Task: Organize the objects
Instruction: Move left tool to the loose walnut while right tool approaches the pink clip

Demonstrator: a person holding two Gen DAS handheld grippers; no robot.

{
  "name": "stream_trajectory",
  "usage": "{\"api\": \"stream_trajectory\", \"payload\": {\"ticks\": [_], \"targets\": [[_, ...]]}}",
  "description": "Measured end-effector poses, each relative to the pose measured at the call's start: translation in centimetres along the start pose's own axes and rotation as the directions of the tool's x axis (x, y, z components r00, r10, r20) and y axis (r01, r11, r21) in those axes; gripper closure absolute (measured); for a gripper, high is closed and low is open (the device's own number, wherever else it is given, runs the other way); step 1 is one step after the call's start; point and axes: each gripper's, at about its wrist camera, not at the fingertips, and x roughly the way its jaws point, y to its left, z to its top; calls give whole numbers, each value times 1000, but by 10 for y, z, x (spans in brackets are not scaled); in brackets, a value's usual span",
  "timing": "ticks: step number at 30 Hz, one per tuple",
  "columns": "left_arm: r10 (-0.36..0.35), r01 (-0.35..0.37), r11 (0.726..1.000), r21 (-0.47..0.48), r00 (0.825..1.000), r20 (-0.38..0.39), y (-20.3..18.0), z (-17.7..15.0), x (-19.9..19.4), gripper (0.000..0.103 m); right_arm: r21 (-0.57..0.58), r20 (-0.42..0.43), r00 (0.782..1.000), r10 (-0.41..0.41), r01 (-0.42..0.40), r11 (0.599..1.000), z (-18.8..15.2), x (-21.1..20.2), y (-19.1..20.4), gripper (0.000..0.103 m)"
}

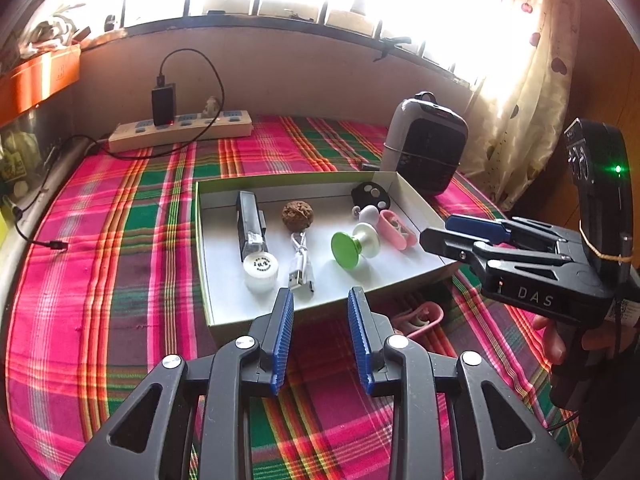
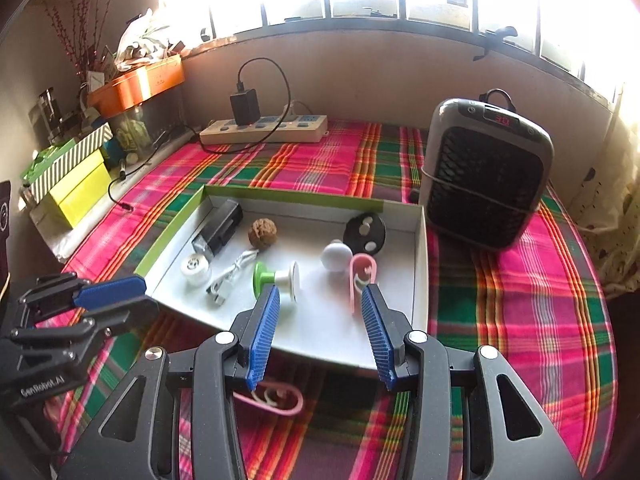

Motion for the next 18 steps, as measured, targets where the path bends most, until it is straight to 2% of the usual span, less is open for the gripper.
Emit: {"api": "stream_trajectory", "payload": {"ticks": [11,18], "targets": [[-108,110,993,35,992,-69,-23,-12,16,69,18,12,1000,-5,4,1000,-26,-16,-5,59],[-116,123,991,59,987,-111,-37,-17,29,69,44,15,1000,1,-2,999,-34,-21,-11,59]]}}
